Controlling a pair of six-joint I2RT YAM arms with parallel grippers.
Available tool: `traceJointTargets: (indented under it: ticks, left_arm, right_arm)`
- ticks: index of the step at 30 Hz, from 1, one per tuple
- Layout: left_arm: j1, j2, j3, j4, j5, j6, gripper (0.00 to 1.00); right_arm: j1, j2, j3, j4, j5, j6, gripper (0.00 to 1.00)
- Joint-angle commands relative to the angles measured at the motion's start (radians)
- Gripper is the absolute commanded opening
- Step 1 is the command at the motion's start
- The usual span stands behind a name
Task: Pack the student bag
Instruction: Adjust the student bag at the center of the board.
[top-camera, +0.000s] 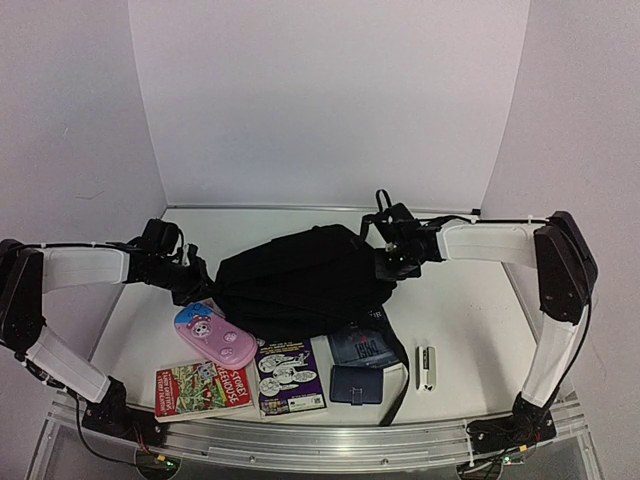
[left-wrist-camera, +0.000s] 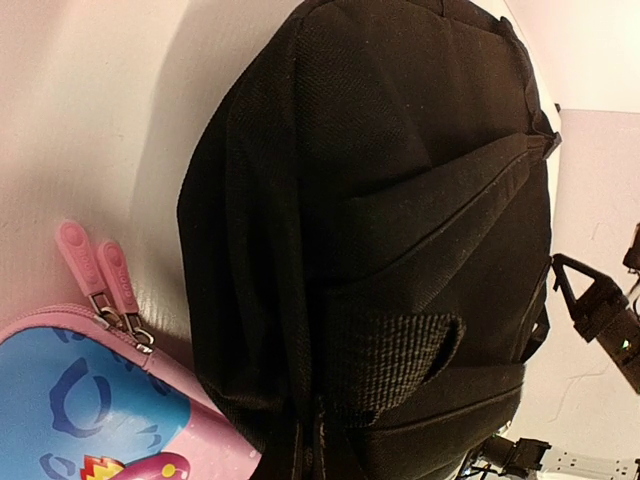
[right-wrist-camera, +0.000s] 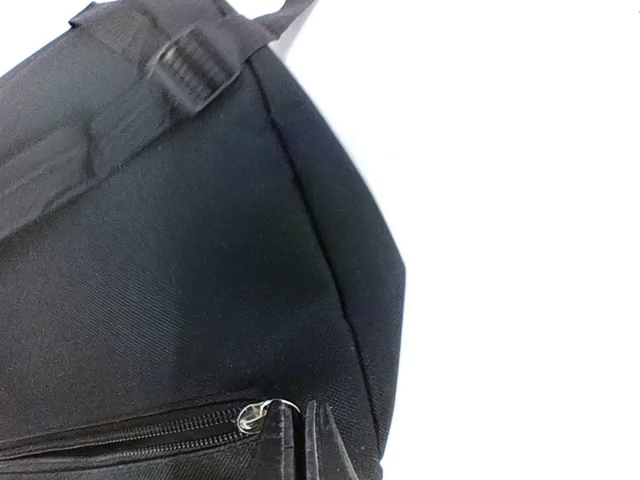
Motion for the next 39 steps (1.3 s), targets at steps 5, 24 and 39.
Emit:
traceJointTargets:
  ticks: [5,24,39]
  left_arm:
    - [0.009,-0.018,0.025,-0.037,-0.057,0.03,0.0]
    - [0.009,-0.029,0.03,-0.043,-0.031,0.045,0.0]
    - [0.033,0.283,0.511,-0.031,-0.145,0.284,0.0]
  right_arm:
    - [-0.101,-0.03,-0.006,-0.014,-0.172,-0.093,0.11]
    - [-0.247,0.211,0.17,0.088,-0.696,-0.15,0.48]
    - [-0.18,-0.151,-0.141,0.114,-0.62,-0.03,0.0]
